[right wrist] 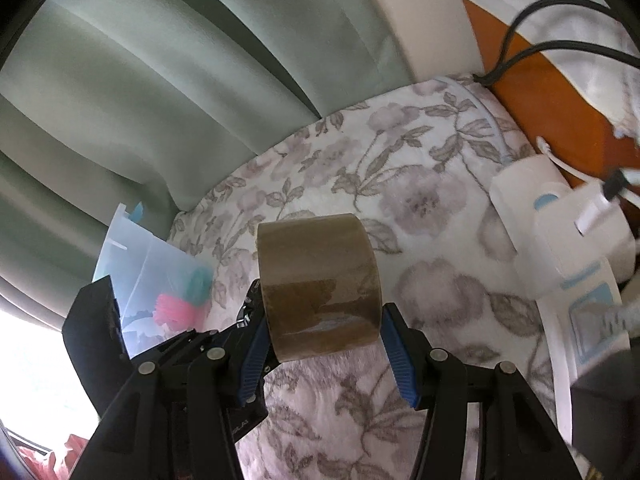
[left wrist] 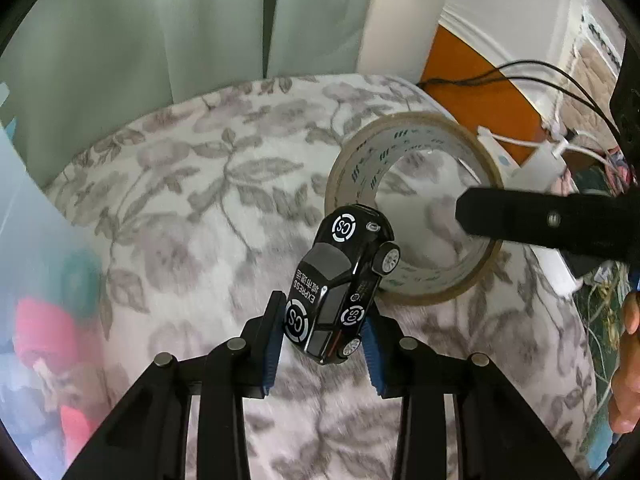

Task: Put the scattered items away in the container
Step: 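Lift toy car and tape roll and carry both over the clear box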

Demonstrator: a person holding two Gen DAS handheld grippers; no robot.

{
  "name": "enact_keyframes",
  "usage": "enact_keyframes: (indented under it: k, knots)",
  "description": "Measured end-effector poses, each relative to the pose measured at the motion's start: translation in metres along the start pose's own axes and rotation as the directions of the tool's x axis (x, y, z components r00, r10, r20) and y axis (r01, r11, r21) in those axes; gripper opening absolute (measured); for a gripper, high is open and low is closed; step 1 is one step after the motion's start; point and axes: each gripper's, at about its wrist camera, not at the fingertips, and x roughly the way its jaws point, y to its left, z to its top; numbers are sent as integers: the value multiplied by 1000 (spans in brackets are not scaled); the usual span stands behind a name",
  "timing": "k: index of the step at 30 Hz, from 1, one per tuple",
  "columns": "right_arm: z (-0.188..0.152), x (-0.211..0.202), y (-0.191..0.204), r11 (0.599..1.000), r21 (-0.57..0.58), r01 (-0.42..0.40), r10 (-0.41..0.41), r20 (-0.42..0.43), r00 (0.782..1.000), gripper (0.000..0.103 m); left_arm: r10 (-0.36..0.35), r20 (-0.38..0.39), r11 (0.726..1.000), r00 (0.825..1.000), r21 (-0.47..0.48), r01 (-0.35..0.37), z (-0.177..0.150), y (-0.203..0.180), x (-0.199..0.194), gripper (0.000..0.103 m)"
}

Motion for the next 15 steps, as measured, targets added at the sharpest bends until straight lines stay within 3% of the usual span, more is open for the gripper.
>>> enact_keyframes:
  k: [5,15]
  knots:
    - [-14,-14,-5,999,41,7,-7,1,1000,58,-54,-18,997,998,-50,53,-18,-2,-10,37]
    - [-47,-45,0,998,51,21,-21,6,1000,57,-63,25,993,998,-98,65,-38,-6,-56,37]
